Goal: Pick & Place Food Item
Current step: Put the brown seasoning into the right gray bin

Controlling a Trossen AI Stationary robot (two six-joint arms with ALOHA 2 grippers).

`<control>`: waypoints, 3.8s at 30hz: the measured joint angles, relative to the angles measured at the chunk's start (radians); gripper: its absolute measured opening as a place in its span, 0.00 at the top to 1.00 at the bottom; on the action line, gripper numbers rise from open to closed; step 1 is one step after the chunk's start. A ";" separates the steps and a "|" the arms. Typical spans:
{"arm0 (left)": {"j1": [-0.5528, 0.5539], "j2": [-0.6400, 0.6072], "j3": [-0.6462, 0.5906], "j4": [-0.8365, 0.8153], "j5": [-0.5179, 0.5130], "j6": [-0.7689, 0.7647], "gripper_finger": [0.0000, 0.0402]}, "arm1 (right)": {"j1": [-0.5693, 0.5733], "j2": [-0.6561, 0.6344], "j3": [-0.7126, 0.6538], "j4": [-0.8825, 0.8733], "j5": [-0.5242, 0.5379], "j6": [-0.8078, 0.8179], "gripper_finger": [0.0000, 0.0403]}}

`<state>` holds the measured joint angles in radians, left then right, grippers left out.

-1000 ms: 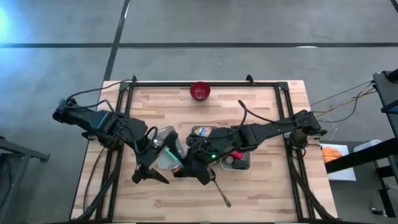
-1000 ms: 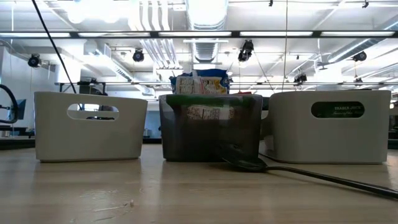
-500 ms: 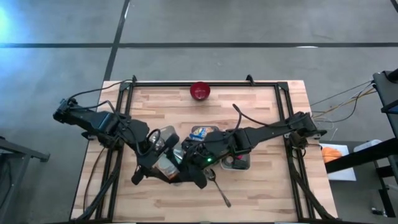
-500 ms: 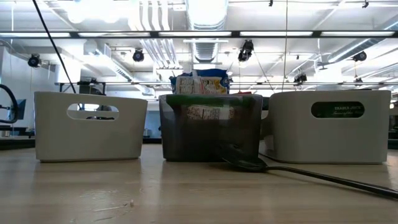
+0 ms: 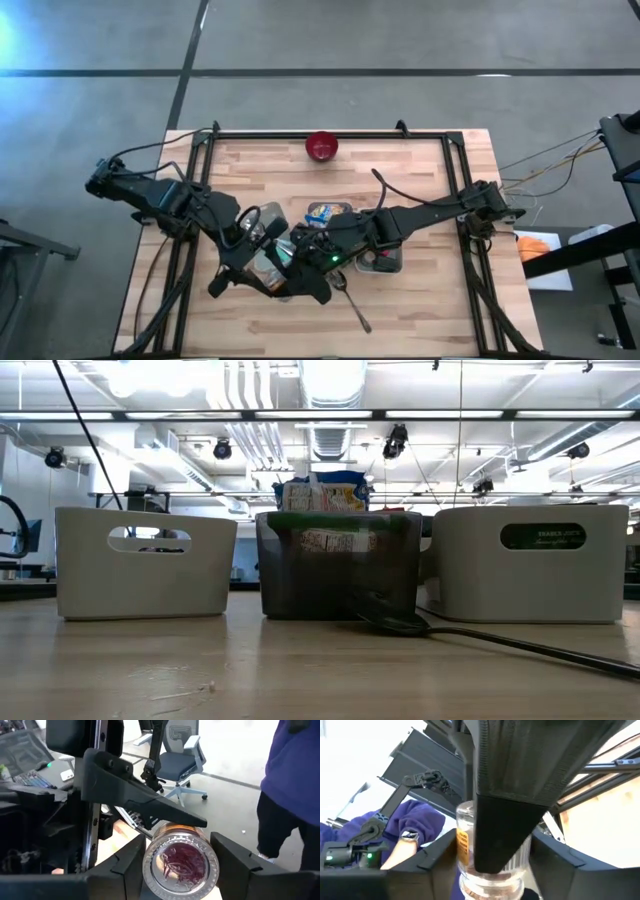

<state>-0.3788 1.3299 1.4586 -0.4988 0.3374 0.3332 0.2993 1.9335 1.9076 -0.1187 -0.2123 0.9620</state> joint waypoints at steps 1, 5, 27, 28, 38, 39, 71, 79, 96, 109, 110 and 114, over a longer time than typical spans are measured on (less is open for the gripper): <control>0.000 -0.002 0.000 0.000 0.000 -0.018 0.55 | 0.000 0.000 0.000 -0.001 0.006 0.009 0.41; 0.000 -0.009 0.002 -0.002 0.000 -0.096 0.55 | 0.000 0.000 0.002 0.001 0.035 0.025 0.27; 0.000 -0.171 0.003 0.064 -0.545 -0.199 0.55 | 0.036 -0.068 0.001 0.195 0.590 0.009 0.22; 0.000 -0.170 0.003 0.073 -0.559 -0.203 0.55 | 0.036 -0.068 0.001 0.212 0.601 0.004 0.22; 0.000 -0.171 0.003 0.105 -0.580 -0.207 0.55 | 0.037 -0.071 0.001 0.264 0.682 -0.049 0.22; 0.000 -0.171 0.003 0.105 -0.580 -0.204 0.55 | 0.037 -0.071 0.001 0.264 0.683 -0.049 0.22; 0.001 -0.180 -0.001 0.109 -0.585 -0.275 0.23 | 0.034 -0.127 0.002 0.013 0.621 -0.045 0.54; 0.001 -0.220 0.000 -0.018 -0.586 -0.444 0.11 | 0.031 -0.227 0.003 -0.418 0.604 -0.003 0.54; 0.001 -0.268 0.001 -0.161 -0.589 -0.680 0.10 | -0.093 -0.248 0.001 -1.219 0.443 -0.051 0.54; -0.002 -0.274 0.002 -0.243 -0.573 -0.728 0.10 | -0.145 -0.231 -0.076 -1.359 0.344 -0.149 0.54; -0.002 -0.277 0.002 -0.243 -0.573 -0.728 0.10 | -0.143 -0.235 -0.095 -1.376 0.328 -0.160 0.54; -0.002 -0.289 0.002 -0.250 -0.570 -0.728 0.10 | -0.125 -0.270 -0.188 -1.378 0.282 -0.199 0.54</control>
<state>-0.3809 1.0410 1.4601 -0.7490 -0.2325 -0.3946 0.1744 1.6640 1.7199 -1.4964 0.0693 0.7632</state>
